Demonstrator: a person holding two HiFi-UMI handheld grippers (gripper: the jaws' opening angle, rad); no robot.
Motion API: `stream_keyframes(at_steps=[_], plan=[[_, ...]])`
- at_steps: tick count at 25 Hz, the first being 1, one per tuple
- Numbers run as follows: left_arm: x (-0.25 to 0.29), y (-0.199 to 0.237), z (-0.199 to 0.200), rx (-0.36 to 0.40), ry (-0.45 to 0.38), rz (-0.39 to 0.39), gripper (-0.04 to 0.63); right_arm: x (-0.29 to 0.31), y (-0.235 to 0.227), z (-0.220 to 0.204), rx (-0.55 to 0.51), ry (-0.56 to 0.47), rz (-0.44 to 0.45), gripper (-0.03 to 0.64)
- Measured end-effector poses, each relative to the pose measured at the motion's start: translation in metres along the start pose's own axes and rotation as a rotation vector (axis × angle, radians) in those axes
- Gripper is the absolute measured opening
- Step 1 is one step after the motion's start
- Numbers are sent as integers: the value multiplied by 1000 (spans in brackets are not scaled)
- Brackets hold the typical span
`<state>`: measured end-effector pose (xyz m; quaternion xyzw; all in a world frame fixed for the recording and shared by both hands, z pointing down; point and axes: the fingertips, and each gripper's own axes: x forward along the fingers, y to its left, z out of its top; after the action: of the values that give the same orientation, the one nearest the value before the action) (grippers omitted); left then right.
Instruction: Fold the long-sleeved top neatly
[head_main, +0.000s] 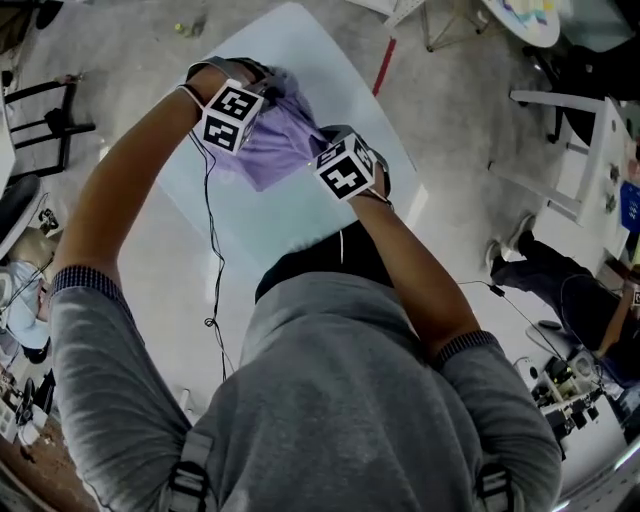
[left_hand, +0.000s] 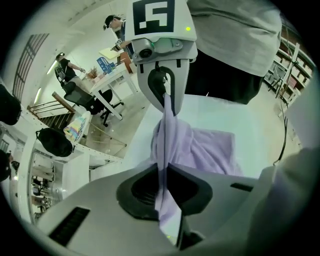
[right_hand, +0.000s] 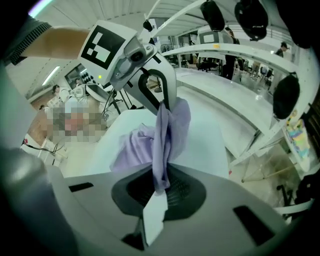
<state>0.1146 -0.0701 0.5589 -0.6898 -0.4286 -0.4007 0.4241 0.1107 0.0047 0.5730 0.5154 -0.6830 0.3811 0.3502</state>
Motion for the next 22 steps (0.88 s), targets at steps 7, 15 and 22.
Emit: stream_keyframes(at_steps=[7, 15, 22], plan=[[-14, -57, -30, -96, 32, 19, 49, 32, 66, 15, -104, 31, 108, 29], [-18, -130, -59, -200, 41, 40, 51, 68, 137, 18, -212, 81, 207, 29], [-11, -169, -82, -261, 55, 93, 54, 100, 173, 17, -231, 99, 244, 31]])
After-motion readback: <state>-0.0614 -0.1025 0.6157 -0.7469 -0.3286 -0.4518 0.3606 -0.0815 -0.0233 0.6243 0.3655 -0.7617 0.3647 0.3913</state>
